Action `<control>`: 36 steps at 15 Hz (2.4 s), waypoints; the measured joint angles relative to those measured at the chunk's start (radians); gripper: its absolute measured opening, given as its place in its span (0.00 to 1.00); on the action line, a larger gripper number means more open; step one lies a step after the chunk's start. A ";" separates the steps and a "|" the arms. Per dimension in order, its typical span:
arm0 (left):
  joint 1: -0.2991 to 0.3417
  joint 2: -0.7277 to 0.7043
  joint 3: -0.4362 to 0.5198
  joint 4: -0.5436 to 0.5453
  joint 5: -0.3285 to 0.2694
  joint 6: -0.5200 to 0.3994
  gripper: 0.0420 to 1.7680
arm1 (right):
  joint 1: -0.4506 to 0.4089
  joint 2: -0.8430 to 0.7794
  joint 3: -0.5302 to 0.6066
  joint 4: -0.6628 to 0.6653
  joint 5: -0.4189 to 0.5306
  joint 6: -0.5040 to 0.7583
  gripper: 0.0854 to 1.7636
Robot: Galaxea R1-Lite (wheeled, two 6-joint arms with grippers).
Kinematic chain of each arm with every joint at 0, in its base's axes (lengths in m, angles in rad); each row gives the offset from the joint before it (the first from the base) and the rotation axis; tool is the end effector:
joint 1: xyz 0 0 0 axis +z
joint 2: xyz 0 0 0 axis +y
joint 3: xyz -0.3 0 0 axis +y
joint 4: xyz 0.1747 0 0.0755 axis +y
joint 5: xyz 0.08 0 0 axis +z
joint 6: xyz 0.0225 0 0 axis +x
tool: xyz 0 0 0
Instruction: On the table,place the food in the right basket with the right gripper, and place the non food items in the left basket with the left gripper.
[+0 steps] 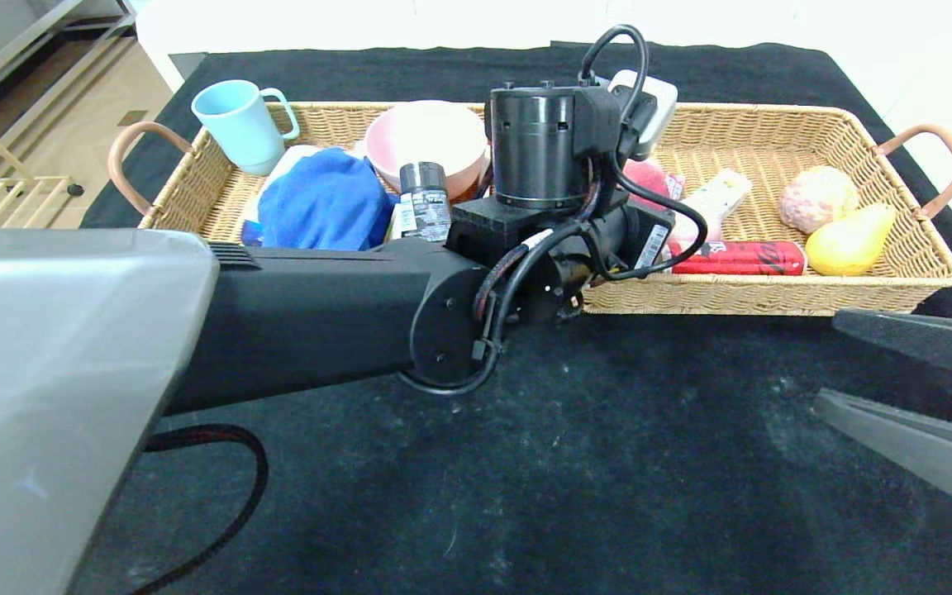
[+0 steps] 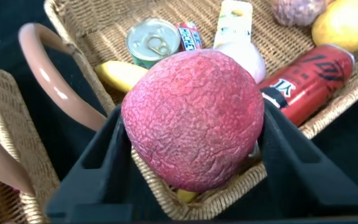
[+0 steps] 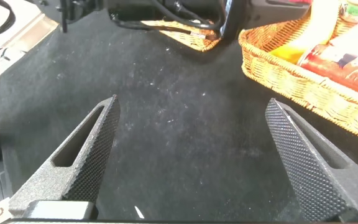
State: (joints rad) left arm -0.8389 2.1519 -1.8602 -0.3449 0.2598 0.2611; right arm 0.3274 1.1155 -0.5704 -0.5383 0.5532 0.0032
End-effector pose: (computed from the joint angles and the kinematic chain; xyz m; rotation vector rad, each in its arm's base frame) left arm 0.3086 -0.3349 0.2782 0.2255 -0.1213 -0.5693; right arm 0.1437 0.0613 0.2427 0.0038 0.0084 0.8806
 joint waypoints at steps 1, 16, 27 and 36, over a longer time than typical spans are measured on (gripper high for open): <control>0.001 0.002 -0.003 -0.001 0.000 0.000 0.76 | 0.000 0.003 0.001 -0.001 0.000 0.000 0.97; -0.016 -0.044 0.067 0.000 0.012 -0.004 0.94 | 0.002 0.026 0.004 -0.003 0.000 -0.003 0.97; -0.018 -0.384 0.484 0.017 0.036 -0.011 0.96 | 0.026 0.026 0.015 0.001 -0.001 -0.003 0.97; 0.078 -0.656 0.782 0.017 0.100 -0.085 0.96 | 0.045 0.025 0.026 0.002 -0.001 -0.003 0.97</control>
State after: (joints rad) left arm -0.7609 1.4962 -1.0781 -0.3279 0.3594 0.1764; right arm 0.3721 1.1402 -0.5445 -0.5364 0.5517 0.0000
